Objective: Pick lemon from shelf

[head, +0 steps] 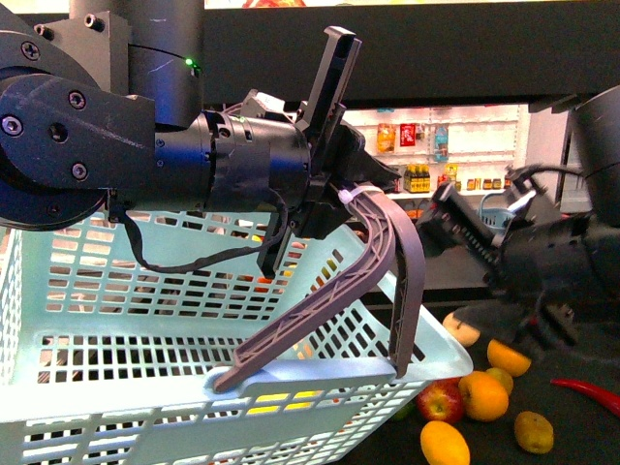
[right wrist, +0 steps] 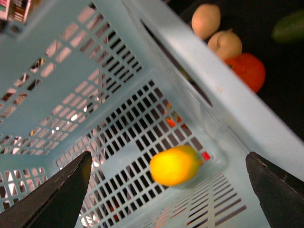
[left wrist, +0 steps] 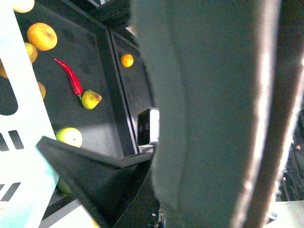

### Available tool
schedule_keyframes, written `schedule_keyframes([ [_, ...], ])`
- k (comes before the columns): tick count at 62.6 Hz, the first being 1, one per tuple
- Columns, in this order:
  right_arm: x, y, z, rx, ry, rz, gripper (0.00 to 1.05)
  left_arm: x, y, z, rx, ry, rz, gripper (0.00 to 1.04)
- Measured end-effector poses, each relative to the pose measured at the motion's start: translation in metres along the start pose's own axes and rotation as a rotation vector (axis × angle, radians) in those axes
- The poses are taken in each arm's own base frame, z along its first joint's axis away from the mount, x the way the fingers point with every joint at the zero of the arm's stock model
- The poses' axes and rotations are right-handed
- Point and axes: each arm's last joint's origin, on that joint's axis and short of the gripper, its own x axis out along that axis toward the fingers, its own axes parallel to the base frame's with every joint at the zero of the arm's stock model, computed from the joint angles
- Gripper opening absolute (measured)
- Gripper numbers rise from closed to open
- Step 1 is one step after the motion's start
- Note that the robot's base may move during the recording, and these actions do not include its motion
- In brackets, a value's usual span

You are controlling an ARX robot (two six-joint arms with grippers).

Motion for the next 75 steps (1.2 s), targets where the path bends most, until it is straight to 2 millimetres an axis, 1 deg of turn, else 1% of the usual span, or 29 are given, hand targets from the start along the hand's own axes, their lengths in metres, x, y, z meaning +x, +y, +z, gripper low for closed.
schedule_keyframes([
  [6, -0.016, -0.002, 0.021, -0.052, -0.073, -0.011, 0.97, 0.0, 0.0, 0.0, 0.003, -0.001, 0.001, 0.06],
  [12, -0.027, -0.011, 0.04, -0.112, -0.132, -0.035, 0.97, 0.0, 0.0, 0.0, 0.0, -0.001, 0.001, 0.06],
  [15, -0.032, -0.02, 0.049, -0.151, -0.168, -0.066, 0.97, 0.0, 0.0, 0.0, -0.002, 0.0, 0.0, 0.06],
  [19, -0.036, -0.042, 0.06, -0.221, -0.203, -0.132, 0.97, 0.0, 0.0, 0.0, -0.002, 0.0, 0.0, 0.06],
  [26, -0.032, -0.069, 0.062, -0.312, -0.204, -0.2, 0.97, 0.0, 0.0, 0.0, -0.002, 0.0, 0.0, 0.06],
  [29, -0.027, -0.08, 0.058, -0.349, -0.186, -0.223, 0.97, 0.0, 0.0, 0.0, -0.002, 0.001, -0.001, 0.06],
  [34, -0.014, -0.103, 0.046, -0.414, -0.132, -0.258, 0.97, 0.0, 0.0, 0.0, -0.002, 0.001, 0.0, 0.06],
  [36, -0.01, -0.109, 0.042, -0.431, -0.116, -0.267, 0.97, 0.0, 0.0, 0.0, -0.002, 0.001, 0.0, 0.06],
  [41, 0.007, -0.13, 0.025, -0.486, -0.07, -0.315, 0.97, 0.0, 0.0, 0.0, -0.002, 0.0, 0.0, 0.06],
  [43, 0.011, -0.134, 0.02, -0.507, -0.056, -0.317, 0.97, 0.0, 0.0, 0.0, -0.002, 0.0, 0.0, 0.06],
  [45, 0.019, -0.143, 0.009, -0.548, -0.027, -0.321, 0.97, 0.0, 0.0, 0.0, -0.002, -0.001, 0.0, 0.06],
  [47, 0.023, -0.146, 0.004, -0.577, -0.012, -0.321, 0.97, 0.0, 0.0, 0.0, -0.001, -0.001, 0.001, 0.06],
  [53, 0.042, -0.157, -0.021, -0.691, 0.047, -0.307, 0.97, 0.0, 0.0, 0.0, -0.001, 0.001, 0.0, 0.06],
  [62, 0.068, -0.171, -0.052, -0.79, 0.125, -0.28, 0.97, 0.0, 0.0, -0.001, -0.002, 0.004, -0.002, 0.06],
  [67, 0.083, -0.179, -0.062, -0.811, 0.15, -0.284, 0.97, 0.0, 0.0, -0.001, -0.001, 0.002, -0.001, 0.06],
  [75, 0.103, -0.19, -0.067, -0.811, 0.159, -0.285, 0.97, 0.0, 0.0, -0.001, -0.001, 0.001, -0.001, 0.06],
])
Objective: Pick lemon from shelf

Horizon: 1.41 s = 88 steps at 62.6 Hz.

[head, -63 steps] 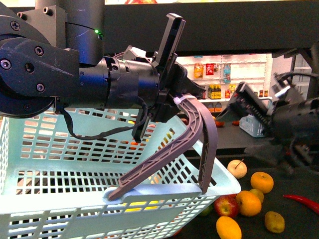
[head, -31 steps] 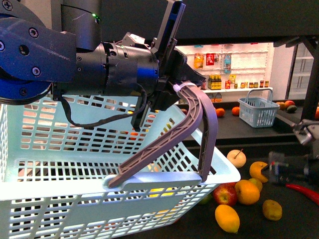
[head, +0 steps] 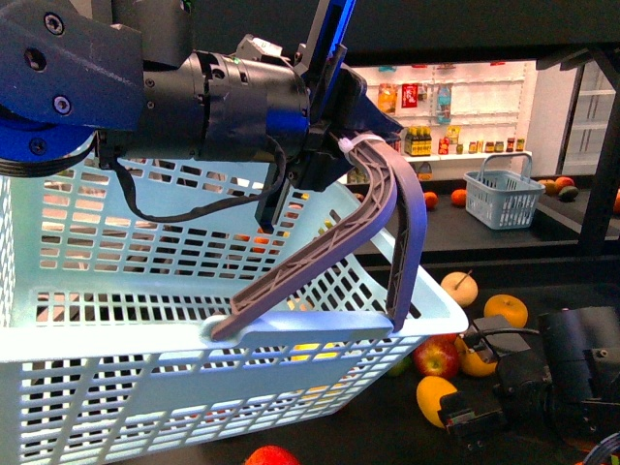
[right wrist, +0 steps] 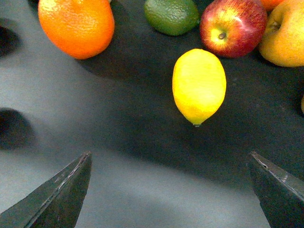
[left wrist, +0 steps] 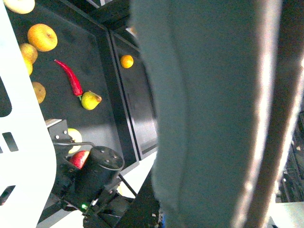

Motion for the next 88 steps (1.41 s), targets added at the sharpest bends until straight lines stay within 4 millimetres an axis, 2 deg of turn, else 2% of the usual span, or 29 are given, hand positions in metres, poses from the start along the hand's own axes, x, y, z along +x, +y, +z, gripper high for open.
schedule_keyframes([
  [26, 0.067, -0.004, -0.007, 0.033, 0.039, -0.069, 0.97, 0.0, 0.0, 0.0, 0.0, 0.001, 0.0, 0.06],
  [27, 0.081, -0.008, -0.005, 0.052, 0.045, -0.09, 0.97, 0.0, 0.0, 0.0, 0.0, 0.0, 0.0, 0.06],
  [31, 0.088, -0.01, -0.003, 0.058, 0.048, -0.105, 0.97, 0.0, 0.0, 0.0, 0.0, 0.0, 0.0, 0.06],
  [61, 0.126, -0.021, 0.01, 0.132, 0.072, -0.134, 0.97, 0.0, 0.0, 0.0, 0.0, 0.0, 0.0, 0.06],
  [82, 0.146, -0.023, 0.004, 0.153, 0.104, -0.142, 0.97, 0.0, 0.0, 0.0, 0.0, 0.001, 0.0, 0.06],
  [88, 0.148, -0.024, 0.005, 0.155, 0.105, -0.142, 0.87, 0.0, 0.0, 0.0, 0.0, 0.001, 0.0, 0.06],
])
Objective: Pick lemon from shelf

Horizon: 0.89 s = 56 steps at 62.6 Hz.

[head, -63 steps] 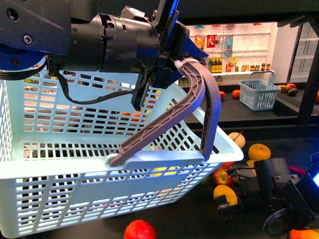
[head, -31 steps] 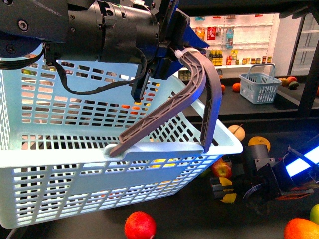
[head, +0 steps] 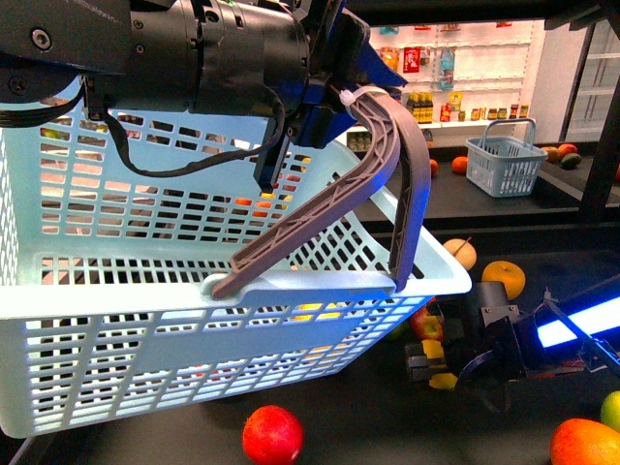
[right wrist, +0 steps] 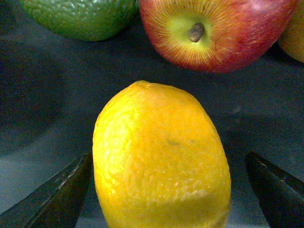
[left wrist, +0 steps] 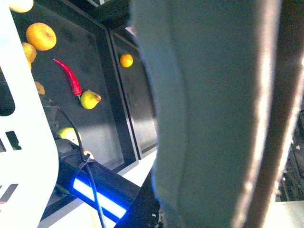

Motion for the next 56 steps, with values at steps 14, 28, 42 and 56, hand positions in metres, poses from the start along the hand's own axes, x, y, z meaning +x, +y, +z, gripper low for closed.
schedule_keyframes([
  [14, 0.001, 0.0, 0.003, 0.004, -0.002, 0.007, 0.63, 0.0, 0.0, 0.0, 0.0, 0.0, 0.0, 0.06],
  [28, -0.009, -0.004, -0.001, 0.034, -0.001, -0.004, 0.62, 0.0, 0.0, 0.0, 0.0, 0.0, 0.0, 0.06],
  [42, -0.06, -0.029, 0.019, 0.084, -0.061, -0.034, 0.62, 0.0, 0.0, 0.0, 0.0, 0.0, 0.0, 0.06],
  [56, -0.182, -0.063, 0.079, 0.187, -0.222, 0.04, 0.62, 0.0, 0.0, 0.0, 0.0, 0.0, 0.0, 0.06],
])
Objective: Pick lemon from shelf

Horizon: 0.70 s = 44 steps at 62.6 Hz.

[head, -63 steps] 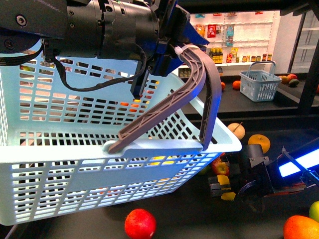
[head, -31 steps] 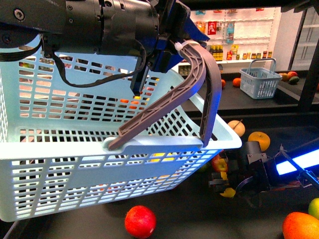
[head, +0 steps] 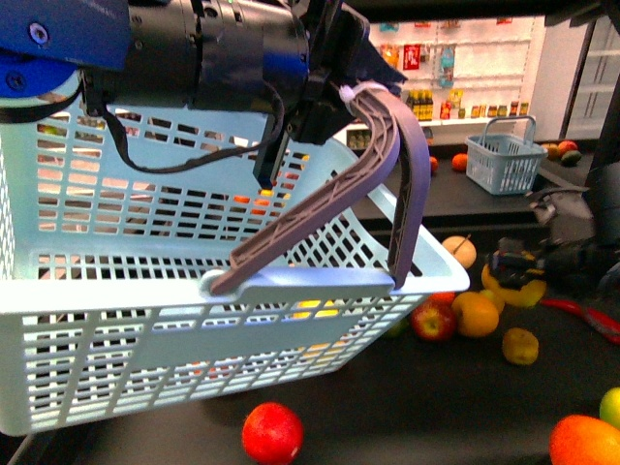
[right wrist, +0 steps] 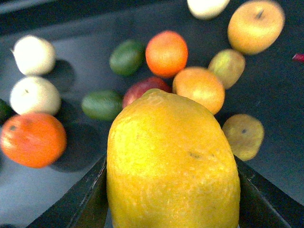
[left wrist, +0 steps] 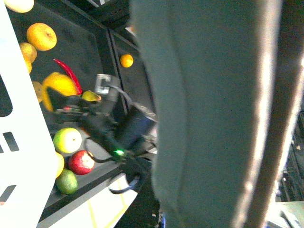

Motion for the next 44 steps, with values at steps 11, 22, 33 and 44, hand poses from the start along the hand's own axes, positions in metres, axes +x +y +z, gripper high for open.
schedule_keyframes([
  [11, -0.08, 0.014, 0.041, 0.092, -0.072, 0.108, 0.62, 0.0, 0.0, 0.0, 0.0, 0.0, 0.0, 0.06],
  [22, -0.146, 0.052, 0.063, 0.158, -0.124, 0.271, 0.62, 0.0, 0.0, 0.0, 0.0, 0.0, 0.0, 0.06],
  [33, -0.184, 0.093, 0.067, 0.198, -0.15, 0.394, 0.62, 0.0, 0.0, 0.0, 0.0, 0.0, 0.0, 0.06],
  [44, -0.185, 0.118, 0.051, 0.25, -0.095, 0.437, 0.62, 0.0, 0.0, 0.0, 0.0, 0.0, 0.0, 0.06],
])
